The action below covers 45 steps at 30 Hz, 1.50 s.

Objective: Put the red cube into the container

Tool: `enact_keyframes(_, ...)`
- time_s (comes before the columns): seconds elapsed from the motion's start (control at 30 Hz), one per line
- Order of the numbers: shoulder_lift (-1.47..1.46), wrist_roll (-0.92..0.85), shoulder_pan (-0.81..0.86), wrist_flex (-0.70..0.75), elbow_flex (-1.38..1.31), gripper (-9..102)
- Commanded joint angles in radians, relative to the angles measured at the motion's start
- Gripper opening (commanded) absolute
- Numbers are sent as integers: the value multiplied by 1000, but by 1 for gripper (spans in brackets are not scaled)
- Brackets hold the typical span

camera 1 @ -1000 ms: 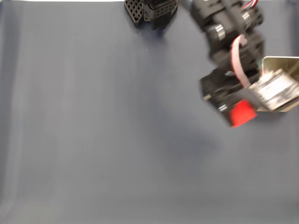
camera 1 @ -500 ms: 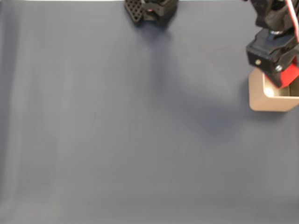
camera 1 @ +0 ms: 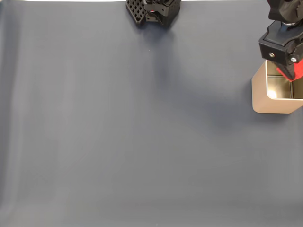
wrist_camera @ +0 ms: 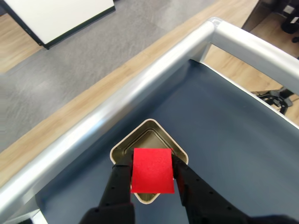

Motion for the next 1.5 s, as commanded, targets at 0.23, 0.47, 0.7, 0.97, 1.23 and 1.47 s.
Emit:
enact_keyframes(0.23,3,14,-18,-46,-26,1)
enact_keyframes(0.47,-5,23,-32,-78,-25,7)
enact_keyframes(0.7,-8,29,-34,-100,-28,22)
enact_keyframes(0.97,-5,8,-34,-94,-29,33)
enact_keyframes(1.23,2,-28,-34,-81,-23,40)
enact_keyframes(1.47,6,-26,-34,-89,-23,42)
